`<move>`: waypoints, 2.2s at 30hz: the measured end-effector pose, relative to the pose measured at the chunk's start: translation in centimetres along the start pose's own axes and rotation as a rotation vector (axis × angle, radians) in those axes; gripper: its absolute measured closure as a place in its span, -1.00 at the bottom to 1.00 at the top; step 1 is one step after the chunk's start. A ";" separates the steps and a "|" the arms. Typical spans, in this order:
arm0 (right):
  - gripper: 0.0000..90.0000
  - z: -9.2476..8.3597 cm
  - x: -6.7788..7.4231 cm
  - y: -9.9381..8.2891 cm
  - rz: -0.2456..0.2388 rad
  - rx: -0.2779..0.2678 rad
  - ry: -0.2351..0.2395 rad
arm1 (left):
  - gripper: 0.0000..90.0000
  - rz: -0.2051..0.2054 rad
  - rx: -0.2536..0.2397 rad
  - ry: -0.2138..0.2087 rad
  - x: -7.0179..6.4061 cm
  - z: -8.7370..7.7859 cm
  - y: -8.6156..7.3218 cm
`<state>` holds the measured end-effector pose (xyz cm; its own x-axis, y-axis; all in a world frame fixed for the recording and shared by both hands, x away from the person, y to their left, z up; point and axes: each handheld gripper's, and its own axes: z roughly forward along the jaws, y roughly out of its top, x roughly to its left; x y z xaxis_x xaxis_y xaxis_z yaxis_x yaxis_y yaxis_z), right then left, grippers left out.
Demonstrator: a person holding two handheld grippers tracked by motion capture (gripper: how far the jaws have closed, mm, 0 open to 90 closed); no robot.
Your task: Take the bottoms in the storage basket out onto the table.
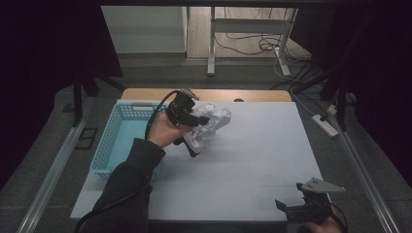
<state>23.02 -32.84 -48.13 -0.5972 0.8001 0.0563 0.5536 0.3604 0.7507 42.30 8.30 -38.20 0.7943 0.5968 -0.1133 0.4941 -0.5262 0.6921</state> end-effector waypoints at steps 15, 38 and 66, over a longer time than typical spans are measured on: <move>-1.00 0.0 0.0 0.0 -0.003 0.001 0.002 | 0.35 0.006 0.009 -0.012 -0.4 2.8 0.0; -1.00 0.0 0.0 0.0 -0.002 0.004 0.004 | 0.34 -0.025 0.056 -0.030 -0.1 7.0 -1.1; -1.00 0.1 0.0 0.0 -0.003 0.009 0.009 | 0.30 -0.008 0.108 -0.015 0.6 10.9 -2.8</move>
<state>23.06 -32.79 -48.17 -0.6043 0.7945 0.0600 0.5567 0.3672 0.7452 45.26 3.57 -48.01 0.7953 0.5922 -0.1298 0.5349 -0.5845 0.6101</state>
